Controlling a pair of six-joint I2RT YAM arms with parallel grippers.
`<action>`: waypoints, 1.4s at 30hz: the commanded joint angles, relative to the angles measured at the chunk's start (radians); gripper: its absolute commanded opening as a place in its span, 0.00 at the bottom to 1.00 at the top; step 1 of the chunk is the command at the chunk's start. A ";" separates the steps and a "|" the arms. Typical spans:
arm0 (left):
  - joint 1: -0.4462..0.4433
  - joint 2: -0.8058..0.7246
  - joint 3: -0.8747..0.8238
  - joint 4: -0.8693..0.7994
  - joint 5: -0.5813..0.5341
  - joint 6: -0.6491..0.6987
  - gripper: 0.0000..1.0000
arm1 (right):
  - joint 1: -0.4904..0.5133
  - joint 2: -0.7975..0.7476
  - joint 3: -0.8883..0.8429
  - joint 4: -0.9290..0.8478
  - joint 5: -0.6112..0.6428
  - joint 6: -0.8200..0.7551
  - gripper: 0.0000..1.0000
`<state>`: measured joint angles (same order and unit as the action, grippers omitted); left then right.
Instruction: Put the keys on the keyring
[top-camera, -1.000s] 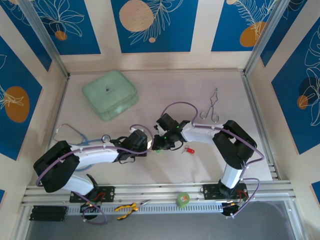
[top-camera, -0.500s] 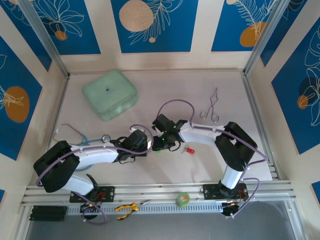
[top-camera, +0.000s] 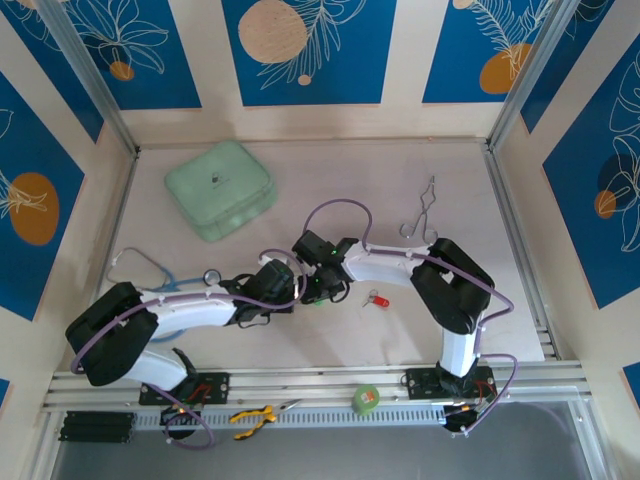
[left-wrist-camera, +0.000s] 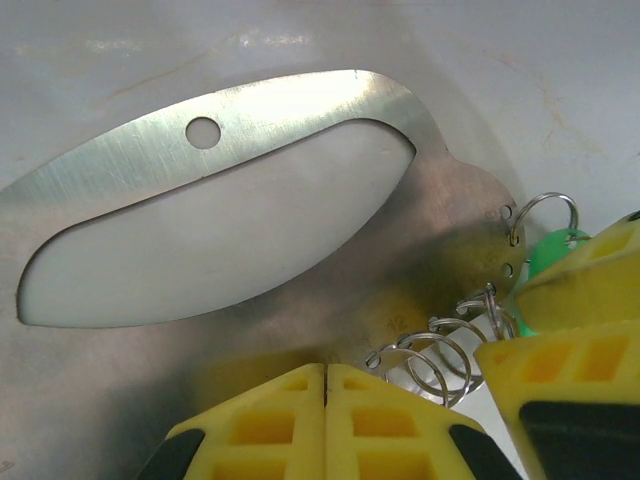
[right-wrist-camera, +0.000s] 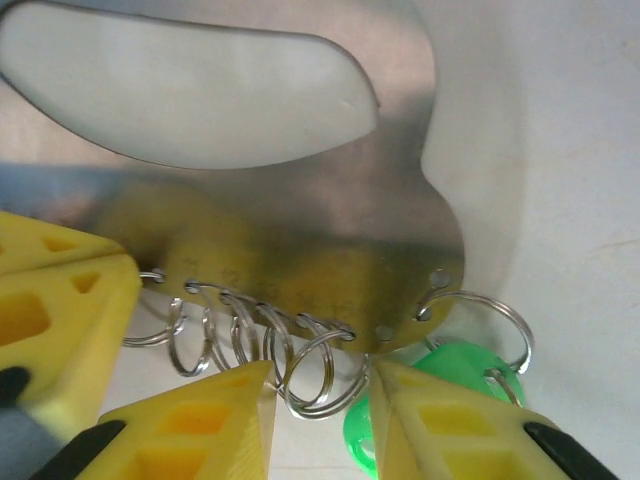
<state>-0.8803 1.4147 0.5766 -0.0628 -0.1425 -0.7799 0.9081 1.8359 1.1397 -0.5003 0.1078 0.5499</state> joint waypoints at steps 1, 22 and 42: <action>-0.007 -0.015 -0.015 -0.009 0.004 0.001 0.00 | 0.007 0.013 0.030 -0.050 0.039 -0.007 0.28; -0.007 -0.013 -0.017 -0.010 0.005 0.001 0.00 | 0.012 0.004 0.043 -0.046 0.050 -0.002 0.19; -0.007 -0.014 -0.023 -0.008 0.006 0.004 0.00 | 0.007 -0.011 0.040 -0.025 0.013 0.010 0.00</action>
<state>-0.8803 1.4147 0.5739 -0.0601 -0.1425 -0.7799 0.9150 1.8362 1.1614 -0.5350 0.1532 0.5533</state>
